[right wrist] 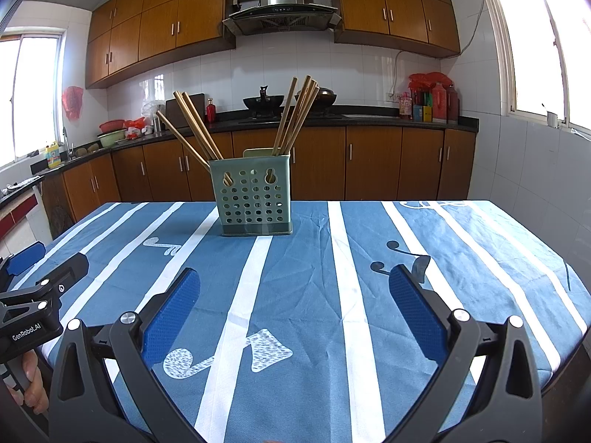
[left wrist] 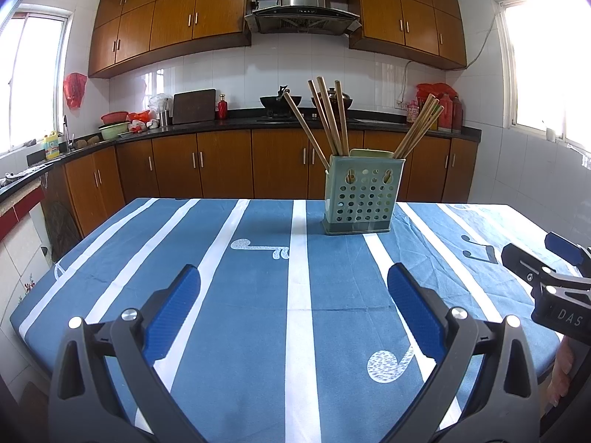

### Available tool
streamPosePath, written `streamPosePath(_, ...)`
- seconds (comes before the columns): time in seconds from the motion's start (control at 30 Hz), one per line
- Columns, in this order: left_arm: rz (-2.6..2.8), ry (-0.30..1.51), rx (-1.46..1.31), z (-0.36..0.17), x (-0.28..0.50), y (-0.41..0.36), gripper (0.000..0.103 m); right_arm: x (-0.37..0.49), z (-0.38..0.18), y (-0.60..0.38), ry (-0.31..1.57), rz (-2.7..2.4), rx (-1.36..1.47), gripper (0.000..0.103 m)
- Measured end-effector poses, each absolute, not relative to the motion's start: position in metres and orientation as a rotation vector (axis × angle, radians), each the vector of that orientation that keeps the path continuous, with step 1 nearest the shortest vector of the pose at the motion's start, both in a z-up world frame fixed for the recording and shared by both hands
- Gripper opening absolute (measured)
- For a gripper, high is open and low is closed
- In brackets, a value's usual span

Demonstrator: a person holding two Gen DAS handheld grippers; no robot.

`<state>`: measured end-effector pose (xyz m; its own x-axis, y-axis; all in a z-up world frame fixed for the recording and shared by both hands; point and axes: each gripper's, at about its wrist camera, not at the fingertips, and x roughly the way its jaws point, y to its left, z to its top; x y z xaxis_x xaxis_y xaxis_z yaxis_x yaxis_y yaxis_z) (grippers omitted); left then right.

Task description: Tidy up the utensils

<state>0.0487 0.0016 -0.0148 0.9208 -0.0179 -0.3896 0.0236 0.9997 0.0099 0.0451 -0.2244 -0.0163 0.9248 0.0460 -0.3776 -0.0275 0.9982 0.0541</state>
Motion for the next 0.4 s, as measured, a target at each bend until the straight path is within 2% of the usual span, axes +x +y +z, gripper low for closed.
streamPosePath(0.4,-0.021,0.407,0.014,-0.0163,0.0496,0.0032,0.099,0.0447,-0.0156,-0.225,0.389,0.039,0.05,0.101)
